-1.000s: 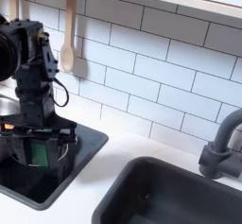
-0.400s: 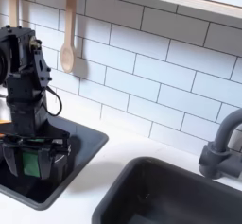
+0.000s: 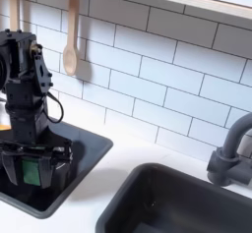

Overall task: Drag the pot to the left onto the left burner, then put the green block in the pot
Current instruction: 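Put the green block in the pot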

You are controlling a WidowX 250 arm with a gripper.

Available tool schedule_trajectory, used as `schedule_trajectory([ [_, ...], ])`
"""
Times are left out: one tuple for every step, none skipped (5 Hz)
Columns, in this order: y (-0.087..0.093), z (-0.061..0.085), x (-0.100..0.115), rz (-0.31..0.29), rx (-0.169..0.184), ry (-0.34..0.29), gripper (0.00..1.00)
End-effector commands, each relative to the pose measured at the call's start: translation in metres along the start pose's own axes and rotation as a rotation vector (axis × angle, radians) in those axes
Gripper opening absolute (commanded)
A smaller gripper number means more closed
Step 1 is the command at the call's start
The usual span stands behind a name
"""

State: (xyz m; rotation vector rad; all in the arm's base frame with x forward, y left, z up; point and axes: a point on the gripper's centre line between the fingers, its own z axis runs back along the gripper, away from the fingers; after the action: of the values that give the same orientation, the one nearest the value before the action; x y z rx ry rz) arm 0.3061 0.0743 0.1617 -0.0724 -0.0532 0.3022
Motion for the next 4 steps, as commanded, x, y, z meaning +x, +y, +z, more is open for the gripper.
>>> schedule_trajectory([
  [0.0011,-0.0025,0.0037,0.008,0.022,-0.011,0.0],
  [0.0008,-0.0066,0.0031,0.006,0.024,-0.005,0.0],
  [0.0013,-0.0087,0.0052,0.008,0.024,-0.008,0.0],
  [0.0,-0.0098,0.005,0.002,0.028,-0.006,0.0],
])
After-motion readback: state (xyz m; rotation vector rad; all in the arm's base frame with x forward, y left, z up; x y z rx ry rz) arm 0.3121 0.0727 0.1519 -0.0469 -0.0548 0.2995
